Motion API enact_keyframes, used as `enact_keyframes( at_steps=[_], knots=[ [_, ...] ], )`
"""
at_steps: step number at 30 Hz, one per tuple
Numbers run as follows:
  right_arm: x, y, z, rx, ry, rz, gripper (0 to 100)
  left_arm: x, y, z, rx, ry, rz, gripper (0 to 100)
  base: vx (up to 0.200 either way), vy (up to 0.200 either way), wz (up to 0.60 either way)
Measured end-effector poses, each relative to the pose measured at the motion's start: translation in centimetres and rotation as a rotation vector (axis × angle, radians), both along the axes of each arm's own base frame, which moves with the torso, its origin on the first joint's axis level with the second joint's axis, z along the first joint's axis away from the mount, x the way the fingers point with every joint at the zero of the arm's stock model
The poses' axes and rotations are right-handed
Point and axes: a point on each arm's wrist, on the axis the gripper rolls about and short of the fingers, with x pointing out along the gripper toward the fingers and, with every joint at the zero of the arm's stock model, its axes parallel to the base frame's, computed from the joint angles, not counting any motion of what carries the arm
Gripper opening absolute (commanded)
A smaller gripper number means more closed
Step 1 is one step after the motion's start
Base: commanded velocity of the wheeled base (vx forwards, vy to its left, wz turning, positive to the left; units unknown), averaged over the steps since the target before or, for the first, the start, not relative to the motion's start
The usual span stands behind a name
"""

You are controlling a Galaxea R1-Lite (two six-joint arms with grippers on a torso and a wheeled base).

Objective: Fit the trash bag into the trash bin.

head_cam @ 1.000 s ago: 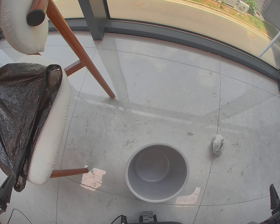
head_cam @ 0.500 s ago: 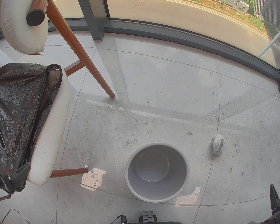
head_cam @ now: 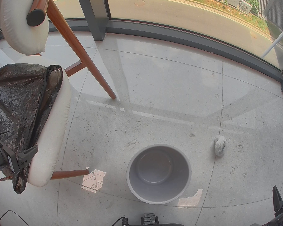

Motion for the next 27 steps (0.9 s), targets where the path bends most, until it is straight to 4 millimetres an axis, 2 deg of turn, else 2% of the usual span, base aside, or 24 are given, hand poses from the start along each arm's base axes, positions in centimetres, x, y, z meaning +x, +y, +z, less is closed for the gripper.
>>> enact_keyframes(
  at_steps=[7,16,27],
  knots=[
    [0.0,0.0,0.0,0.000,0.000,0.000,100,1.3,0.6,0.7,-0.015,0.006,0.018,100,0.000,0.000,0.00],
    [0.0,0.0,0.0,0.000,0.000,0.000,100,2.9,2.4,2.5,-0.048,-0.029,-0.036,100,0.000,0.000,0.00],
    [0.0,0.0,0.0,0.000,0.001,0.000,100,3.3,2.6,1.6,-0.077,0.010,-0.088,100,0.000,0.000,0.00]
  ],
)
